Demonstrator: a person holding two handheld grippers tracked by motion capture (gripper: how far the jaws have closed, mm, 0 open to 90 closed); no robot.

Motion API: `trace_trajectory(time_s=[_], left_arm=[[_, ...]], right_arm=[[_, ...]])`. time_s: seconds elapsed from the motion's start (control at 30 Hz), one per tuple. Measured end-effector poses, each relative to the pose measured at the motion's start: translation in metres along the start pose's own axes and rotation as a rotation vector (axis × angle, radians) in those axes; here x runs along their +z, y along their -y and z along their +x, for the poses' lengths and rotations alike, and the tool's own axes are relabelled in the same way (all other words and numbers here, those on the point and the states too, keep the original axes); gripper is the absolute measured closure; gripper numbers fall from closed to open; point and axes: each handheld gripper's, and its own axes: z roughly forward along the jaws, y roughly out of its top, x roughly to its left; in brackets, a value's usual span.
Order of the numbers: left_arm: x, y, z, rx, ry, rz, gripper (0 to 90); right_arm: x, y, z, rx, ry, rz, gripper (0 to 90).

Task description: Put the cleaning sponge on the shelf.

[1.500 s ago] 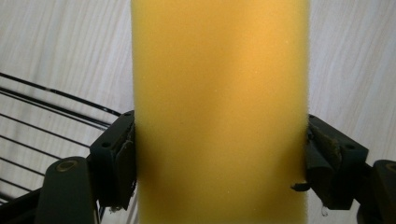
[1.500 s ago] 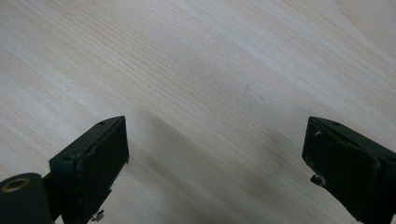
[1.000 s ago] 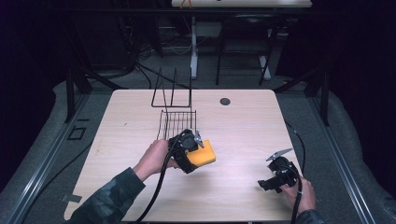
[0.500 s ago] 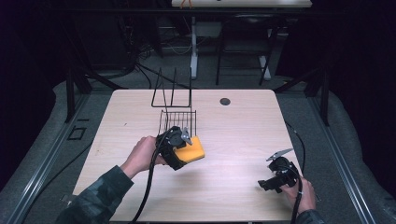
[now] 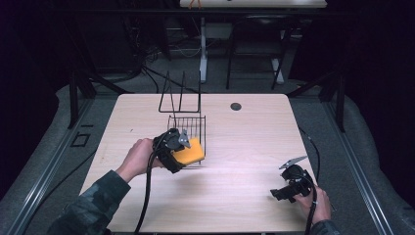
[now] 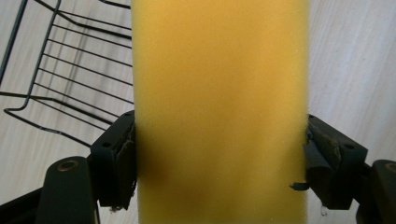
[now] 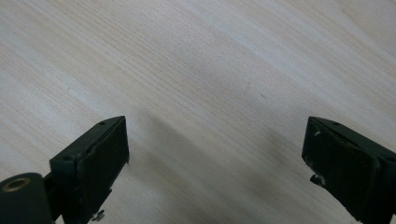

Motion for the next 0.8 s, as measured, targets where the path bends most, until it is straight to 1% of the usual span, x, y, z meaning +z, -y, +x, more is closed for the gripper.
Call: trace_trajectory(time_s=[0.13,0.23,0.27,0.3,0.33,0.37,0.4,0.43,0.5,0.53,0.57,0.6,0.63,0.67,0.7,0.77,0.8], left_arm=[[0.004,0.004,0.006,-0.003,-0.014,-0.009,23.6],[0.006,0.005,0.01,0.007,-0.025,-0.002,23.7],[0.007,0.005,0.011,0.015,-0.028,0.0,23.7],[0.007,0.005,0.012,0.03,-0.029,-0.001,23.7],[0.008,0.006,0.014,0.048,-0.028,0.004,23.7],[0.008,0.006,0.015,0.06,-0.024,0.004,23.7],[0.009,0.006,0.016,0.081,-0.018,0.001,23.7],[0.01,0.007,0.018,0.099,-0.007,-0.011,23.7],[0.013,0.007,0.02,0.112,-0.004,0.005,23.6],[0.013,0.008,0.021,0.132,0.0,0.005,23.6],[0.013,0.008,0.022,0.136,0.0,0.001,23.6],[0.014,0.008,0.023,0.132,-0.006,0.009,23.6],[0.013,0.007,0.024,0.149,-0.011,0.015,23.6],[0.013,0.008,0.025,0.152,-0.007,0.008,23.6],[0.013,0.007,0.027,0.165,-0.014,0.018,23.6],[0.015,0.007,0.029,0.168,-0.017,0.016,23.6],[0.016,0.007,0.03,0.167,-0.019,0.015,23.6]], right_arm=[[0.001,0.0,0.0,0.002,0.002,0.007,6.9],[0.0,0.0,0.0,-0.002,0.005,0.006,7.1],[0.0,0.0,0.0,-0.001,0.001,0.007,7.2],[0.001,0.0,0.0,-0.001,0.001,-0.005,7.2],[0.0,0.0,0.0,-0.001,0.001,0.001,7.2],[0.001,0.0,0.0,-0.001,0.001,0.004,7.2],[0.001,0.0,0.0,0.0,0.001,0.005,7.2],[0.001,0.0,0.0,-0.002,0.002,0.005,7.2],[0.0,0.0,0.0,-0.006,0.002,0.004,7.2],[0.0,0.0,0.0,-0.011,0.012,-0.004,7.2],[0.0,0.0,0.001,-0.013,0.007,-0.008,7.2],[-0.001,0.0,0.002,-0.01,0.004,-0.006,7.3],[-0.001,-0.001,0.002,-0.01,0.004,-0.005,7.3],[0.0,-0.001,0.001,-0.018,0.006,-0.003,7.3],[0.001,-0.001,0.001,-0.013,0.001,-0.004,7.3],[0.002,-0.001,0.0,-0.015,0.008,0.004,7.3],[0.003,-0.001,-0.001,-0.01,0.003,0.001,7.4]])
